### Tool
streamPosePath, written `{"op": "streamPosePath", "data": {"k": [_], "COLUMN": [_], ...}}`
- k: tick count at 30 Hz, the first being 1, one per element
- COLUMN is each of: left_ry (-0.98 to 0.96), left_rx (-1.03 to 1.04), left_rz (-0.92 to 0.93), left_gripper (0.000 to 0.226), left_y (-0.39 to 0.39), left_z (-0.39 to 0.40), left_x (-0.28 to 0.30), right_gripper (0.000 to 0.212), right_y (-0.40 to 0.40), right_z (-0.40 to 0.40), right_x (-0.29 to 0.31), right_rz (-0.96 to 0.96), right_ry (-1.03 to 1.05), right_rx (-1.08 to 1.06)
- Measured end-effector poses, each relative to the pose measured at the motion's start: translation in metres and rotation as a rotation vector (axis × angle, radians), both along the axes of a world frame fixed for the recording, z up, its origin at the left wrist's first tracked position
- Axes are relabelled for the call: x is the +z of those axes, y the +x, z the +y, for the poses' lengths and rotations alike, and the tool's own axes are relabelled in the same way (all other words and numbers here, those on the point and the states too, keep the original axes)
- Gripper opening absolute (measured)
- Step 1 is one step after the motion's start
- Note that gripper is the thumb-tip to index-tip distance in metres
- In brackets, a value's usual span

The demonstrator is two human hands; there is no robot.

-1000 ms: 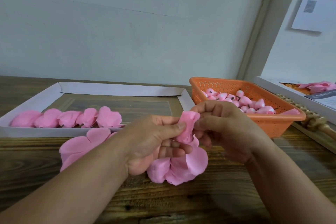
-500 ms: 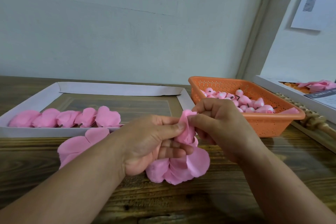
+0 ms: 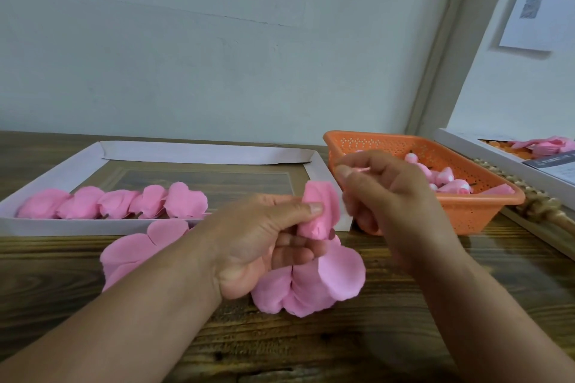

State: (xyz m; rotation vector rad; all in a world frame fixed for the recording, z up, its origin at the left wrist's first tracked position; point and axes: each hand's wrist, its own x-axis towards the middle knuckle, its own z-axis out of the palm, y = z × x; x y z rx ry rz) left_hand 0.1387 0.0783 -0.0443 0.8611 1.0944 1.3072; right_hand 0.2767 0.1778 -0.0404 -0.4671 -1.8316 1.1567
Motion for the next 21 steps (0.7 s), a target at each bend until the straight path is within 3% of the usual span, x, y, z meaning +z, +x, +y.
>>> {"op": "streamPosePath", "data": {"k": [3,8,12,19,21], "left_ry": [-0.019,-0.053,-0.068,-0.085,-0.07], "left_rx": [0.063,0.081,0.041,0.054,0.058], "left_rz": [-0.084,-0.291,-0.31,-0.269,-0.18], "left_gripper": [0.015,0.012,0.012,0.008,0.024], "left_y": [-0.005,-0.012,-0.01,-0.003,-0.003], "left_z": [0.0,0.0,-0.002,-0.001,0.0], "left_x": [0.004,0.012,0.012,0.011,0.008], "right_gripper": [0.028,0.061,0.043,0.015,0.012], "right_y": [0.018,0.031,0.011,0.006,0.005], "right_z": [0.012,0.015,0.0,-0.005,-0.004], "right_x": [0.008,0.01,0.005,0.002,0.001], "right_rz": [0.01,-0.371,-0.333,-0.123,-0.1], "right_ry": [0.122,0.466,0.613,0.331,0.321], "right_rx": [0.128,0.297,0.307,0.271,0.235]}}
